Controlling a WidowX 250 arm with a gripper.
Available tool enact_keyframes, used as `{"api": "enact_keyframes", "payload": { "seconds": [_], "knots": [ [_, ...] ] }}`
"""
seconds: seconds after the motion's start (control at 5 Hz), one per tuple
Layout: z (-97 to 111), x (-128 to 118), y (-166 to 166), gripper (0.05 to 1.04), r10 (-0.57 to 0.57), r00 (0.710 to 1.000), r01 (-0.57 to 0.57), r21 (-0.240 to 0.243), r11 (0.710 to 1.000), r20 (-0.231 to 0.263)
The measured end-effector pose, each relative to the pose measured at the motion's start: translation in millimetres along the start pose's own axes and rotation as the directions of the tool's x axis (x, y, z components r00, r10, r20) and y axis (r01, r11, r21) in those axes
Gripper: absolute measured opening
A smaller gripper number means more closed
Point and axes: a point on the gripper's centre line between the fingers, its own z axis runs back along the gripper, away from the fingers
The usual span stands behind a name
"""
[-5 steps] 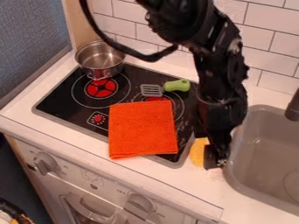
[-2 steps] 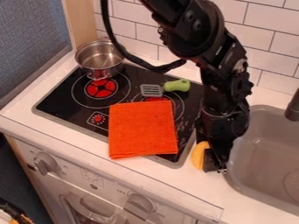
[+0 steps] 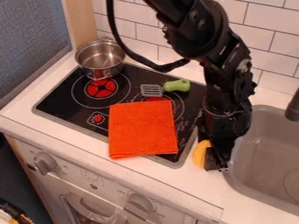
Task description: Moved yellow pear from right side to the burner to the top middle .
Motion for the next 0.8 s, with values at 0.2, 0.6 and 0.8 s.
{"api": "enact_keyframes", "payload": {
  "seconds": [0.2,0.6,0.8],
  "knots": [
    [7,-6,13,0.654,0.020,1.000,-0.020,0.011,1.000,-0.022],
    [36,-25,69,0.654,0.094,0.996,-0.094,0.118,0.989,0.007],
    [49,-34,98,0.654,0.117,0.993,-0.119,0.156,0.981,0.025]
  ]
}}
